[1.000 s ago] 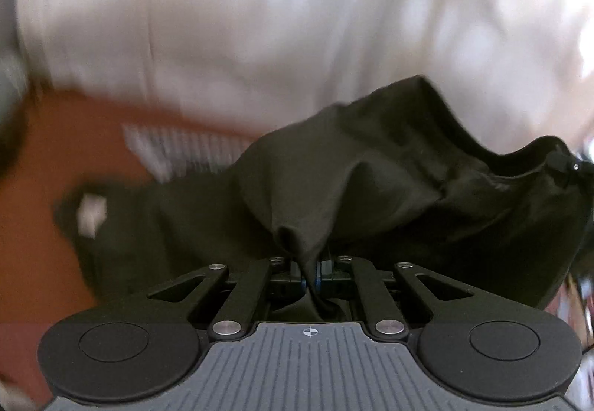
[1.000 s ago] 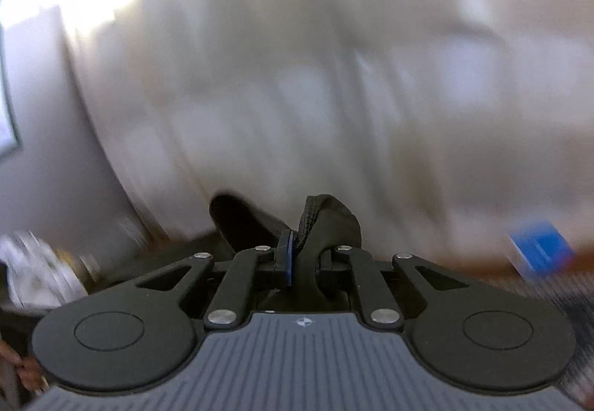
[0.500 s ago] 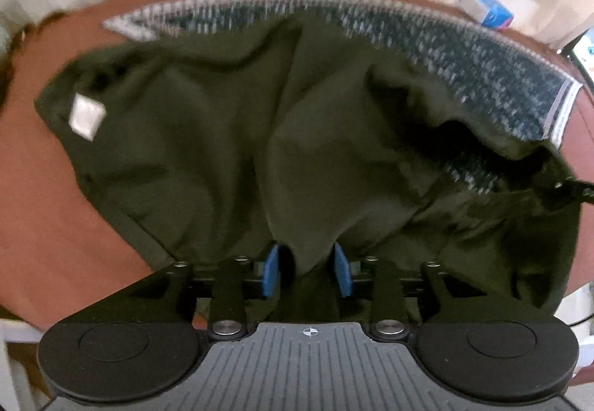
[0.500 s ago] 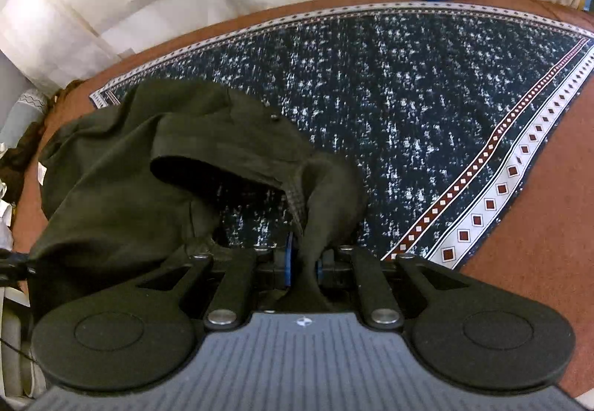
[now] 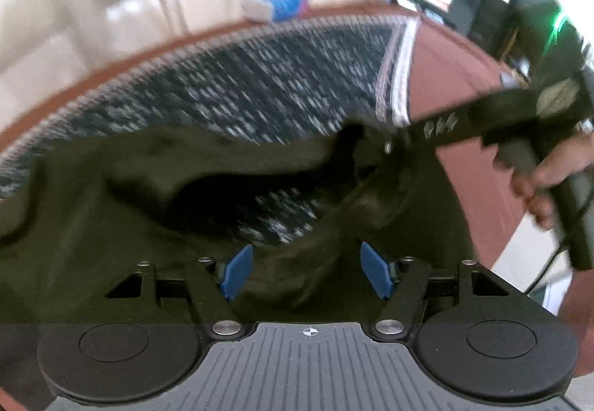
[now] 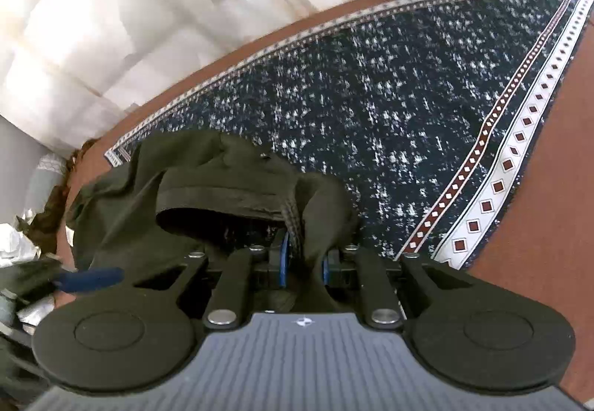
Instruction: Fold clothes
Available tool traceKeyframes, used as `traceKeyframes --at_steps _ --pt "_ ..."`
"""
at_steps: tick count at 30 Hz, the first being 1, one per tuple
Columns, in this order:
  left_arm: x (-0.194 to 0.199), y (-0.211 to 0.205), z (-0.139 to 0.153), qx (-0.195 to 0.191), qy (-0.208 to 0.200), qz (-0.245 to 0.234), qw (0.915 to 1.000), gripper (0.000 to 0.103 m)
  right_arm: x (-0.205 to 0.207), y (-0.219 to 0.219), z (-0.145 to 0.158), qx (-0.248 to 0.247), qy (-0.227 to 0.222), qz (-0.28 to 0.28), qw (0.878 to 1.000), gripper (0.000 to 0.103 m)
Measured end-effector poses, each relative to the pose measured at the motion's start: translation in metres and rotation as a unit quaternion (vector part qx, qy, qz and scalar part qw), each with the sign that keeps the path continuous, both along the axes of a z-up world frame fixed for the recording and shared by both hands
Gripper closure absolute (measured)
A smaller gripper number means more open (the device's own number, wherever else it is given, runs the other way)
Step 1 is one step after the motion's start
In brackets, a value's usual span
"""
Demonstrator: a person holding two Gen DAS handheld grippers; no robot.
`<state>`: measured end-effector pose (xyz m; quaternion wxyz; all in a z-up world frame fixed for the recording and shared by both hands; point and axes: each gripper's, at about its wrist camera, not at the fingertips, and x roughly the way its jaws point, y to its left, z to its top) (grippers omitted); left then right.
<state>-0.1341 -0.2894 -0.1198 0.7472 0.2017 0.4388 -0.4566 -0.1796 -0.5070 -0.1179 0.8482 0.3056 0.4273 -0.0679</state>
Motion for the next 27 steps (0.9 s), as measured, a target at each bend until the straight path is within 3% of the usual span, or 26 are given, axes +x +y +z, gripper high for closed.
traceKeyframes --at_steps 1,2,4,14,15,16,17,18,22,27 --pt "0.0 -0.006 -0.007 0.006 0.003 -0.001 1.0 0.026 -0.003 -0.002 0.001 -0.005 0.002 0.0 1.0 0.074" --pt "0.0 -0.012 -0.014 0.011 0.006 -0.002 0.9999 0.026 -0.008 -0.004 0.003 -0.015 0.002 -0.006 1.0 0.057" --pt "0.0 -0.024 -0.024 0.017 0.009 -0.007 0.9998 0.026 -0.024 -0.006 0.006 -0.044 -0.001 -0.016 0.999 0.043" --pt "-0.031 -0.07 -0.054 0.045 0.018 -0.114 0.9923 0.027 -0.112 -0.006 -0.02 -0.009 0.008 -0.076 0.997 0.033" --pt "-0.034 -0.073 -0.059 0.051 0.021 -0.125 0.9906 0.036 -0.116 -0.007 -0.023 -0.005 0.012 -0.085 0.996 0.033" --pt "-0.037 -0.075 -0.064 0.059 0.022 -0.135 0.9889 0.061 -0.119 -0.008 -0.024 -0.004 0.014 -0.093 0.996 0.033" --pt "-0.038 -0.078 -0.07 0.074 0.019 -0.137 0.9877 0.075 -0.122 -0.009 -0.024 -0.003 0.01 -0.1 0.995 0.034" --pt "-0.038 -0.079 -0.074 0.084 0.017 -0.137 0.9869 0.097 -0.124 -0.009 -0.023 -0.004 0.005 -0.107 0.994 0.034" --pt "-0.025 -0.065 -0.061 0.05 0.042 -0.098 0.993 0.103 -0.134 -0.009 -0.021 -0.007 0.002 -0.101 0.995 0.033" --pt "-0.011 -0.046 -0.028 0.007 0.034 -0.071 0.9969 0.103 -0.15 0.006 -0.043 -0.026 0.037 -0.059 0.997 0.029"
